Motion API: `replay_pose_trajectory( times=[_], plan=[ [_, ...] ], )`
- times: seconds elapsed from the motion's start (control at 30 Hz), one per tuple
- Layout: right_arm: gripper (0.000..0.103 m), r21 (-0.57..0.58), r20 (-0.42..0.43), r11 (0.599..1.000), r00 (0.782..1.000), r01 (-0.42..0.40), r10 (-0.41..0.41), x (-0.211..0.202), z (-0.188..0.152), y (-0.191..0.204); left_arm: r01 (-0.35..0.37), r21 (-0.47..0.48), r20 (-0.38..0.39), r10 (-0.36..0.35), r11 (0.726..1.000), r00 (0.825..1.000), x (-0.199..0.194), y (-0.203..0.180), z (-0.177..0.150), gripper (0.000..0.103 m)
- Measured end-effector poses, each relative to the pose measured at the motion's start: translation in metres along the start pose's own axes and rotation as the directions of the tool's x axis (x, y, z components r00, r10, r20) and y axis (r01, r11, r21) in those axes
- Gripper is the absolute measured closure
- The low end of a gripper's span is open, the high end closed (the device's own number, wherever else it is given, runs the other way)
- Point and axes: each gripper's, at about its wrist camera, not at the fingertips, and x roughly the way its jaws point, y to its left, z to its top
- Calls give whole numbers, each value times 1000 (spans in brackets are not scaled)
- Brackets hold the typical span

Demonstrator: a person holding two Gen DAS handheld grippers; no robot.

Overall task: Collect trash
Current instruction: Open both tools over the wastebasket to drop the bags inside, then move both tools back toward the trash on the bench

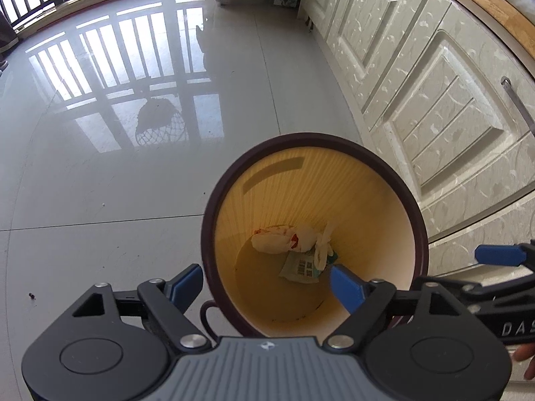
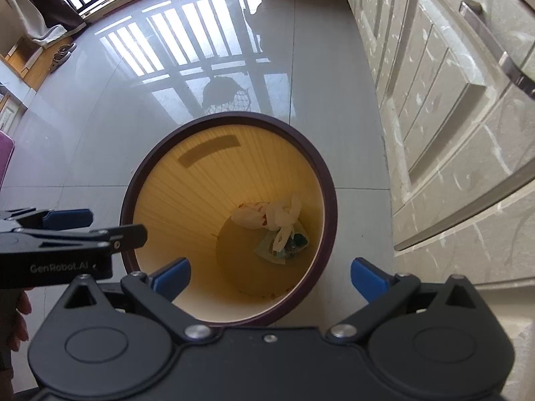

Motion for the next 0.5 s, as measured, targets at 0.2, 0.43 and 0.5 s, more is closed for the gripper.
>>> replay_pose_trajectory(
  times=[0.2,0.43,0.5],
  plan=[
    [0,-2,21,1000,999,30,-30,-11,1,3,-38,-1,-6,38,999,999,-11,4,-2,5],
    [0,-10,53,999,997,48,-47,-29,0,6,-65,3,-2,65,998,998,-30,6,-5,0],
    [0,-10,61,999,997,51,-50,-36,-1,7,-72,-1,2,72,997,997,-36,6,-6,0]
  ],
)
